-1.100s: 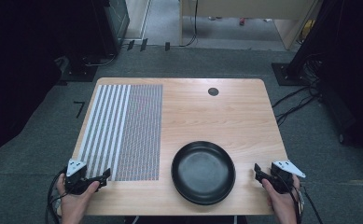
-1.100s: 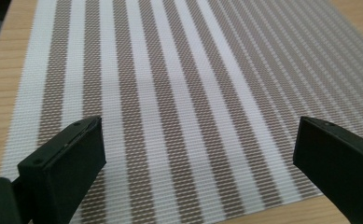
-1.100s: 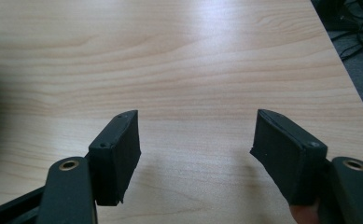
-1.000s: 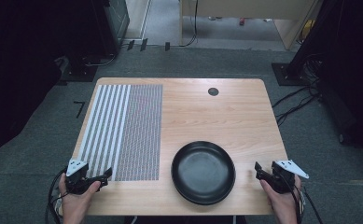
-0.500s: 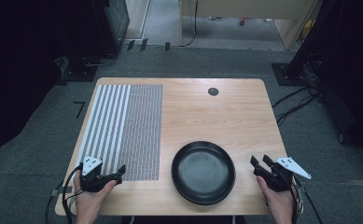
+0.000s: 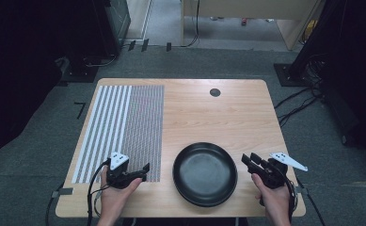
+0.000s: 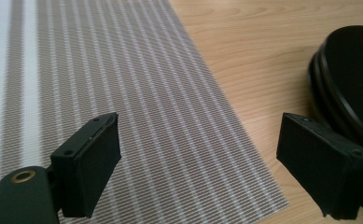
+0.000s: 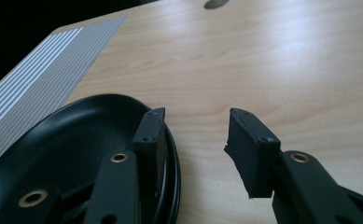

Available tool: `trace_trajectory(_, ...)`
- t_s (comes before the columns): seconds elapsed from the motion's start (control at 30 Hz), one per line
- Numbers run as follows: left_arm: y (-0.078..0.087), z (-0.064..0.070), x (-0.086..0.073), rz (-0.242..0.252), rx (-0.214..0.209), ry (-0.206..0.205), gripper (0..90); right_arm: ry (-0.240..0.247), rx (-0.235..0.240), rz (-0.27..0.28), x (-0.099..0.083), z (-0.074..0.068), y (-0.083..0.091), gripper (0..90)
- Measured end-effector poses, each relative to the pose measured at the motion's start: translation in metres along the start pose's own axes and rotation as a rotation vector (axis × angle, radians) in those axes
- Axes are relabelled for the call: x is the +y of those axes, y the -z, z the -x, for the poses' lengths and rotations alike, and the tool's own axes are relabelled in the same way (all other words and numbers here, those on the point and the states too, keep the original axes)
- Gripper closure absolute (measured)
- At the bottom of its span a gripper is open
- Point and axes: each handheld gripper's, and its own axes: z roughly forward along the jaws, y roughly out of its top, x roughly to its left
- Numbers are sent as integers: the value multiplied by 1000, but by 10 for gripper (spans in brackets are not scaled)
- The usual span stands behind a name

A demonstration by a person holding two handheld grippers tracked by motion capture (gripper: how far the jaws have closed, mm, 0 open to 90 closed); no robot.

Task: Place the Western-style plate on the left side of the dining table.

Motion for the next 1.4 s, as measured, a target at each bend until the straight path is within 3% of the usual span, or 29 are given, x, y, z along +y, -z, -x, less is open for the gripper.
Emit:
trace_trajectory(0.1,-5,8,3,-7,-19,-4,152,16,-3,23,4,-4,-3,573)
trace_trajectory(0.17,-10,16,6,-11,-35,-8,156,67,-20,39,6,-12,-9,561)
trace_trajectory(0.27,-16,25,10,-20,-55,-1,169,48,-2,50,5,-14,-14,572)
trace_trajectory(0.3,-20,30,12,-26,-67,23,198,3,41,61,3,-13,-18,606)
trace_trajectory(0.33,-20,30,12,-26,-67,23,214,3,41,61,3,-13,-18,606)
trace_trajectory(0.4,-23,36,13,-31,-81,24,223,-17,65,48,0,-12,-21,616)
trace_trajectory(0.47,-26,43,13,-35,-101,12,250,13,49,9,-4,-11,-23,638)
trace_trajectory(0.53,-29,52,10,-46,-126,-10,323,-3,59,-26,-11,-7,-21,720)
trace_trajectory(0.67,-32,59,7,-60,-161,-28,440,-25,76,-63,-16,-4,-17,765)
trace_trajectory(0.7,-32,63,5,-66,-186,-36,454,-28,81,-71,-19,-3,-15,781)
trace_trajectory(0.73,-32,63,5,-66,-186,-36,466,-28,81,-71,-19,-3,-15,781)
trace_trajectory(0.8,-31,65,2,-73,-226,-29,495,-66,93,-80,-22,-3,-12,794)
trace_trajectory(0.9,-31,65,1,-78,-244,-24,549,-76,96,-94,-25,-3,-14,801)
trace_trajectory(0.97,-31,67,-2,-91,-282,-31,655,-81,87,-122,-29,-5,-17,811)
trace_trajectory(1.07,-30,67,-3,-88,-274,-33,679,-86,65,-135,-30,-5,-19,798)
trace_trajectory(1.2,-30,64,-3,-83,-292,-11,712,-129,87,-153,-31,-5,-20,843)
trace_trajectory(1.33,-30,64,-3,-85,-291,-8,712,-139,84,-144,-32,-5,-20,849)
trace_trajectory(1.4,-30,64,-3,-89,-295,-1,703,-137,74,-111,-35,-6,-21,850)
